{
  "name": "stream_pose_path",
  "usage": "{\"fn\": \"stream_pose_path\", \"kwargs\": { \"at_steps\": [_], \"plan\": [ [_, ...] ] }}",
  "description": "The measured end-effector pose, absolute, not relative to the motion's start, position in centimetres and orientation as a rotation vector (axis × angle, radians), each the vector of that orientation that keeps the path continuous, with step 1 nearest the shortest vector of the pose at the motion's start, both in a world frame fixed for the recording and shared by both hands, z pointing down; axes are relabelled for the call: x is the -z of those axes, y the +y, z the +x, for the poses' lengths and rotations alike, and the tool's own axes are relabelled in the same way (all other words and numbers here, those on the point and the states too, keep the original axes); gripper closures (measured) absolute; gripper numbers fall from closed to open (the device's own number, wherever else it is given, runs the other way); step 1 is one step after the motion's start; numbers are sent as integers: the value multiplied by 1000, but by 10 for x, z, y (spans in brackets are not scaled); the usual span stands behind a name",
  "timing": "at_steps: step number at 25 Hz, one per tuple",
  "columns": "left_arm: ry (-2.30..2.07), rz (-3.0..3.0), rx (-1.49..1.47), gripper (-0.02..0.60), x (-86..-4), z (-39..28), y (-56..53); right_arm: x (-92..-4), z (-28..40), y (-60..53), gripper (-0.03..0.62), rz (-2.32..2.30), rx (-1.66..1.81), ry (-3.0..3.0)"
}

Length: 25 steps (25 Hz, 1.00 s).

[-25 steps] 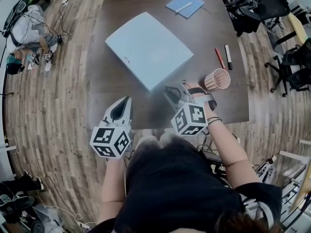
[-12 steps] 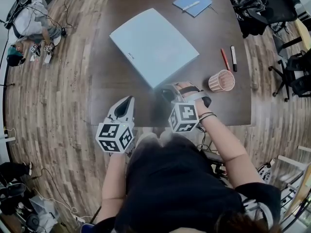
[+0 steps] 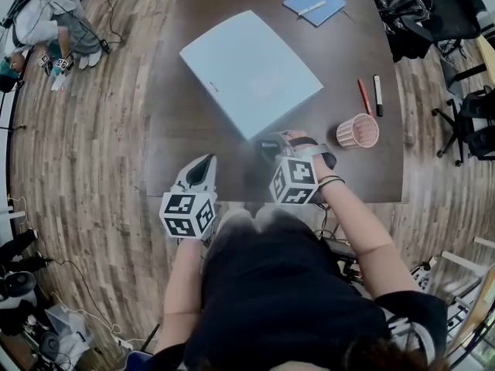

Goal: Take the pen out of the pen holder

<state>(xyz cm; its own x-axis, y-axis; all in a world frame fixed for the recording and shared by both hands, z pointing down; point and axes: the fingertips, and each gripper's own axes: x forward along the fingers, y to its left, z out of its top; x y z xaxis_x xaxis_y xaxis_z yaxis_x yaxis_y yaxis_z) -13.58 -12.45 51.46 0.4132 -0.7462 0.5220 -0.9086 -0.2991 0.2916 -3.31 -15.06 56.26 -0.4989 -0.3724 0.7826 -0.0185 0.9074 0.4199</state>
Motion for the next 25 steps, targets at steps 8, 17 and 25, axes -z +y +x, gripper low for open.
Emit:
{"fn": "stream_pose_path", "kwargs": {
  "at_steps": [8, 17, 25],
  "plan": [
    [-1391, 2106, -395, 565, -519, -138, -123, -566, -34, -150, 505, 308, 356, -2083],
    [-1374, 2123, -392, 565, -518, -134, -125, -561, -33, -151, 496, 370, 277, -2131],
    [-1343, 2160, -386, 565, -512, -127, -126, -542, -27, -151, 494, 467, 233, -2173]
  ]
}}
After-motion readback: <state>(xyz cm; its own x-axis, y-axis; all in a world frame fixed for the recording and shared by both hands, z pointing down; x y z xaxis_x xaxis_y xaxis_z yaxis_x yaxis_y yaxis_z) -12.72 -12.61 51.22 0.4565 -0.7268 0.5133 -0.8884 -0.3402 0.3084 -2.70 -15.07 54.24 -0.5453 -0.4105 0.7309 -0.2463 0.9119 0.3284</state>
